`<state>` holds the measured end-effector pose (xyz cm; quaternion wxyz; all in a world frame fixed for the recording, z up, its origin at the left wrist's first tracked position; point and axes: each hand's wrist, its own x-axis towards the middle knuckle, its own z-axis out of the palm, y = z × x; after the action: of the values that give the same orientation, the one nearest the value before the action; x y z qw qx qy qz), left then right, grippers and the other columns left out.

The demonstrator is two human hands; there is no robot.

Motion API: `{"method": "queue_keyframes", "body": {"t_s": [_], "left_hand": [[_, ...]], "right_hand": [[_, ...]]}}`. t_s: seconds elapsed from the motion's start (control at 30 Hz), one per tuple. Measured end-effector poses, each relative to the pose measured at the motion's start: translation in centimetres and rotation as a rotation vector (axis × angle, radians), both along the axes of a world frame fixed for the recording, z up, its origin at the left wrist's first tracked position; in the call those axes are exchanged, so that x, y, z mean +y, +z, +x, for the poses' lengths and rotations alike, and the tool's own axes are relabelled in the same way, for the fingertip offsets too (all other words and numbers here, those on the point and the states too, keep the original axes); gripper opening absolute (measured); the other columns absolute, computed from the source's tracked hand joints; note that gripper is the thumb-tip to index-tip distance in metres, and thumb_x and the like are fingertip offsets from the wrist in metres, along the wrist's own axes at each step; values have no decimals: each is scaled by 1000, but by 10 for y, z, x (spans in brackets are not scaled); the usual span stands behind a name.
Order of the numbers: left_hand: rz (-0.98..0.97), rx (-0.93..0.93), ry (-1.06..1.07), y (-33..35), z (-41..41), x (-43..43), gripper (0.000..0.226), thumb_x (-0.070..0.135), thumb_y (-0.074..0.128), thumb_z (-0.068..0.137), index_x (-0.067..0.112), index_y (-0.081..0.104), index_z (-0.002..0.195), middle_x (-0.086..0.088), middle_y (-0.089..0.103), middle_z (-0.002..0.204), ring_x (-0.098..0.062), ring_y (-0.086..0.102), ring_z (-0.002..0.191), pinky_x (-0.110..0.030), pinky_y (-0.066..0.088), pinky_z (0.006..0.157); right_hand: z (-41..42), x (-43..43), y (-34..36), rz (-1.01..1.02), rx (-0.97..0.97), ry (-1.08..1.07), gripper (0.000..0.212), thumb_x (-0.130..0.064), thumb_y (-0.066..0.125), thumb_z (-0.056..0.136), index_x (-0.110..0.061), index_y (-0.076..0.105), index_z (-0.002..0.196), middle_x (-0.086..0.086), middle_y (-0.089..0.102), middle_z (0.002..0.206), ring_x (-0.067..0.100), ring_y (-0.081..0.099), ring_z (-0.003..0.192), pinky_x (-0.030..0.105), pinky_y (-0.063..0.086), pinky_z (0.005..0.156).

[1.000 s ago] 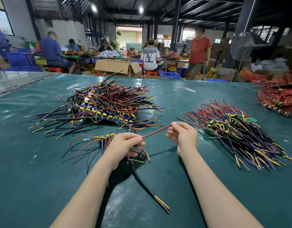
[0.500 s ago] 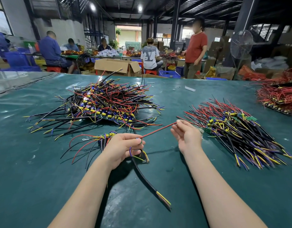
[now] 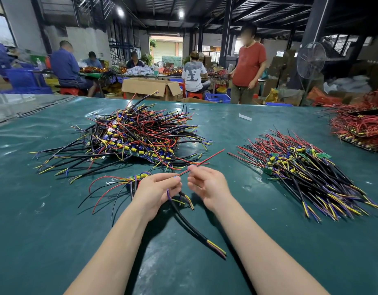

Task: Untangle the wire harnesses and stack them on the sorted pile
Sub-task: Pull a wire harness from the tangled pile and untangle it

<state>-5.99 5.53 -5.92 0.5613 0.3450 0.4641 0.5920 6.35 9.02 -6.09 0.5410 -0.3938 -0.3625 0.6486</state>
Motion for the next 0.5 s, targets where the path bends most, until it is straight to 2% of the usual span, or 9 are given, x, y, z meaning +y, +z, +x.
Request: {"method": "queue_keyframes", "body": {"t_s": [0.17, 0.3, 0.4, 0.5], "left_hand": [[-3, 11, -41, 0, 1, -1, 9, -5, 58, 83, 2, 64, 82, -4, 70, 60, -9, 67, 53, -17, 53, 51], [3, 34, -51, -1, 0, -1, 8, -5, 59, 83, 0, 66, 85, -6, 71, 64, -11, 67, 56, -17, 55, 55], [14, 7, -50, -1, 1, 0, 8, -5, 59, 83, 0, 66, 83, -7, 71, 65, -12, 68, 55, -17, 56, 57], [9, 3, -57, -1, 1, -2, 9, -3, 60, 83, 2, 66, 80, -7, 72, 65, -12, 68, 56, -17, 55, 55]], "right_hand": [[-8, -8, -4, 107, -108, 89, 19, 0, 59, 86, -7, 60, 68, -6, 56, 45, 1, 51, 40, 12, 44, 45], [-12, -9, -3, 167, -154, 32, 25, 4, 59, 85, -7, 60, 63, -4, 52, 44, 3, 48, 37, 13, 42, 42], [-14, -8, -2, 171, -122, 6, 26, 7, 58, 84, -6, 60, 62, -5, 54, 42, 3, 48, 37, 14, 43, 41], [-10, -9, -3, 140, -80, 76, 22, 4, 57, 86, -6, 60, 66, -4, 57, 46, 3, 51, 39, 14, 44, 42]]}}
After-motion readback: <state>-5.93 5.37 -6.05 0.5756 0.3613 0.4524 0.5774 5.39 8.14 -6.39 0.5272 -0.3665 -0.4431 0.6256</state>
